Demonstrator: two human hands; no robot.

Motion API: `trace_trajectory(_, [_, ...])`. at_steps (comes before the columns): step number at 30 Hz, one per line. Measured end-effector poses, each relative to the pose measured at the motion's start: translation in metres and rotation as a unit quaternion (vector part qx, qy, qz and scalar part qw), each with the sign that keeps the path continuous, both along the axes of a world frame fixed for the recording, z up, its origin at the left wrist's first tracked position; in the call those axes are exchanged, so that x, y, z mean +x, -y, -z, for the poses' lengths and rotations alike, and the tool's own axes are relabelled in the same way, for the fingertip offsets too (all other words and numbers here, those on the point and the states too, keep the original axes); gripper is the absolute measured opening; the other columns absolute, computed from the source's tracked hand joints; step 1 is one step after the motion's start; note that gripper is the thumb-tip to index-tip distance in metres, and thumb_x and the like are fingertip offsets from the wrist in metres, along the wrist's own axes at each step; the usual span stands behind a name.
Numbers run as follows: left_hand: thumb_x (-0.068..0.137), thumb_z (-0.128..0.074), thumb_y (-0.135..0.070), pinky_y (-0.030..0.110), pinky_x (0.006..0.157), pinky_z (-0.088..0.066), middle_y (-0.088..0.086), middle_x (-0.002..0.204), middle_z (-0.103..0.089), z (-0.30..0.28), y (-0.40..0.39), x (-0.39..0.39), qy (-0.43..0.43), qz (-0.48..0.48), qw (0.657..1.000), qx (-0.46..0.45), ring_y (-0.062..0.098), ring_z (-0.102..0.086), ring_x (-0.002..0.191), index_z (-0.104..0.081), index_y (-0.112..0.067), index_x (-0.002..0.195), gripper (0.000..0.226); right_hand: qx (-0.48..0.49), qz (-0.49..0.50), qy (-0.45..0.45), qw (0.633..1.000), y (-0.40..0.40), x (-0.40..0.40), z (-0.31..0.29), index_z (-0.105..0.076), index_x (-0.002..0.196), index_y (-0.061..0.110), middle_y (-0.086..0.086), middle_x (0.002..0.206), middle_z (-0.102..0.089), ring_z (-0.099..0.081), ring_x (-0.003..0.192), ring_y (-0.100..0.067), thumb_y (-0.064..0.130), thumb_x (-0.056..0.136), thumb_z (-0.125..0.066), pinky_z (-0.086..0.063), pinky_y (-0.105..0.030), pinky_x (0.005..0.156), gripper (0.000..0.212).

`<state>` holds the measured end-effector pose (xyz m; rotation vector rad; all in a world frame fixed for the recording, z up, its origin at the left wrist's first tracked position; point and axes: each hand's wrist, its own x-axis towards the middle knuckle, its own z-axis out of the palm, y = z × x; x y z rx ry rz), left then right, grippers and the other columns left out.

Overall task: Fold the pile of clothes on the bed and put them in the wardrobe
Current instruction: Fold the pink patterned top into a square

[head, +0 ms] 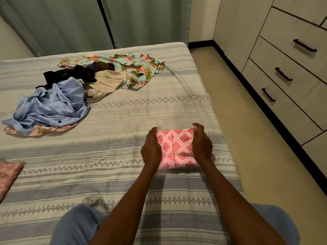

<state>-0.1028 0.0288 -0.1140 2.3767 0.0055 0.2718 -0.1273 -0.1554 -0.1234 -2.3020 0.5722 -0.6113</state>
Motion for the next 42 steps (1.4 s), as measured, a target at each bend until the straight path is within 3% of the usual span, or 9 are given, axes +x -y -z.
trace_trajectory(6, [0.104, -0.03, -0.029, 0.033, 0.068, -0.04, -0.001, 0.091, -0.07, 0.017, -0.001, 0.029, -0.017, 0.024, 0.996, 0.084, 0.028, -0.066, 0.081, -0.046, -0.03, 0.128, 0.028, -0.075, -0.008, -0.009, 0.997, 0.008, 0.016, 0.028, -0.052, 0.132, 0.023, -0.009, 0.091, -0.072, -0.067, 0.071, -0.033, 0.017, 0.105, -0.042, -0.045, -0.033, 0.058, 0.029])
trace_trajectory(10, [0.106, -0.032, -0.033, 0.033, 0.066, -0.04, 0.002, 0.088, -0.068, 0.031, -0.012, 0.033, -0.049, 0.036, 0.995, 0.083, 0.03, -0.064, 0.078, -0.045, -0.026, 0.127, 0.025, -0.088, -0.032, -0.039, 0.995, 0.012, 0.016, 0.034, -0.047, 0.134, 0.026, -0.007, 0.107, -0.072, -0.068, 0.078, -0.034, 0.028, 0.107, -0.038, -0.054, -0.039, 0.063, 0.029])
trace_trajectory(14, [0.103, -0.037, -0.051, 0.033, 0.061, -0.043, -0.004, 0.083, -0.063, 0.025, -0.021, 0.037, -0.05, 0.013, 0.999, -0.01, 0.022, -0.062, 0.073, -0.047, -0.023, 0.11, 0.03, -0.025, -0.027, -0.055, 0.998, 0.013, 0.015, 0.028, -0.044, 0.138, 0.029, -0.008, 0.12, -0.067, -0.067, 0.093, -0.034, 0.039, 0.105, -0.038, -0.049, -0.037, 0.07, 0.035])
trace_trajectory(18, [0.101, -0.041, -0.054, 0.029, 0.058, -0.04, -0.006, 0.081, -0.056, 0.023, -0.027, 0.028, -0.032, 0.008, 0.999, -0.006, 0.014, -0.056, 0.071, -0.054, -0.019, 0.086, 0.04, 0.057, -0.009, -0.048, 0.997, 0.011, 0.008, 0.023, -0.035, 0.144, 0.031, -0.009, 0.135, -0.058, -0.064, 0.105, -0.031, 0.046, 0.101, -0.046, -0.055, -0.042, 0.079, 0.046])
trace_trajectory(21, [0.097, -0.046, -0.059, 0.029, 0.06, -0.04, -0.006, 0.084, -0.055, 0.021, -0.025, 0.024, -0.059, 0.03, 0.998, 0.025, 0.011, -0.053, 0.072, -0.056, -0.02, 0.08, 0.043, 0.097, 0.003, -0.028, 0.995, 0.007, 0.001, 0.023, -0.037, 0.143, 0.029, -0.009, 0.133, -0.056, -0.061, 0.108, -0.028, 0.043, 0.098, -0.053, -0.055, -0.047, 0.083, 0.05])
trace_trajectory(24, [0.098, -0.05, -0.05, 0.029, 0.061, -0.035, -0.003, 0.083, -0.059, 0.011, -0.021, 0.024, -0.07, 0.026, 0.997, 0.014, 0.015, -0.056, 0.074, -0.058, -0.018, 0.08, 0.038, 0.138, 0.014, -0.019, 0.99, 0.006, -0.005, 0.025, -0.044, 0.14, 0.024, -0.008, 0.128, -0.058, -0.059, 0.11, -0.027, 0.038, 0.096, -0.058, -0.053, -0.047, 0.088, 0.047])
trace_trajectory(28, [0.104, -0.04, -0.04, 0.03, 0.06, -0.032, -0.002, 0.079, -0.06, 0.002, -0.021, 0.024, -0.031, 0.021, 0.996, 0.076, 0.02, -0.056, 0.071, -0.055, -0.017, 0.08, 0.037, 0.088, 0.006, -0.047, 0.995, 0.004, -0.007, 0.028, -0.049, 0.138, 0.018, -0.011, 0.129, -0.061, -0.058, 0.113, -0.032, 0.026, 0.1, -0.054, -0.05, -0.041, 0.089, 0.039])
trace_trajectory(33, [0.106, -0.03, -0.044, 0.032, 0.059, -0.035, -0.004, 0.08, -0.052, 0.004, -0.035, 0.028, -0.009, 0.034, 0.989, 0.147, 0.019, -0.051, 0.069, -0.054, -0.015, 0.087, 0.042, 0.045, 0.037, -0.067, 0.996, 0.0, -0.003, 0.029, -0.051, 0.139, 0.017, -0.012, 0.127, -0.061, -0.06, 0.111, -0.034, 0.018, 0.103, -0.046, -0.05, -0.044, 0.087, 0.036])
trace_trajectory(42, [0.105, -0.029, -0.05, 0.031, 0.059, -0.038, -0.006, 0.074, -0.055, 0.023, -0.051, 0.031, -0.05, 0.05, 0.994, 0.087, 0.022, -0.06, 0.072, -0.058, -0.02, 0.082, 0.048, 0.046, 0.035, -0.073, 0.996, 0.003, -0.002, 0.03, -0.049, 0.139, 0.019, -0.01, 0.128, -0.061, -0.061, 0.109, -0.033, 0.022, 0.104, -0.045, -0.05, -0.041, 0.083, 0.036])
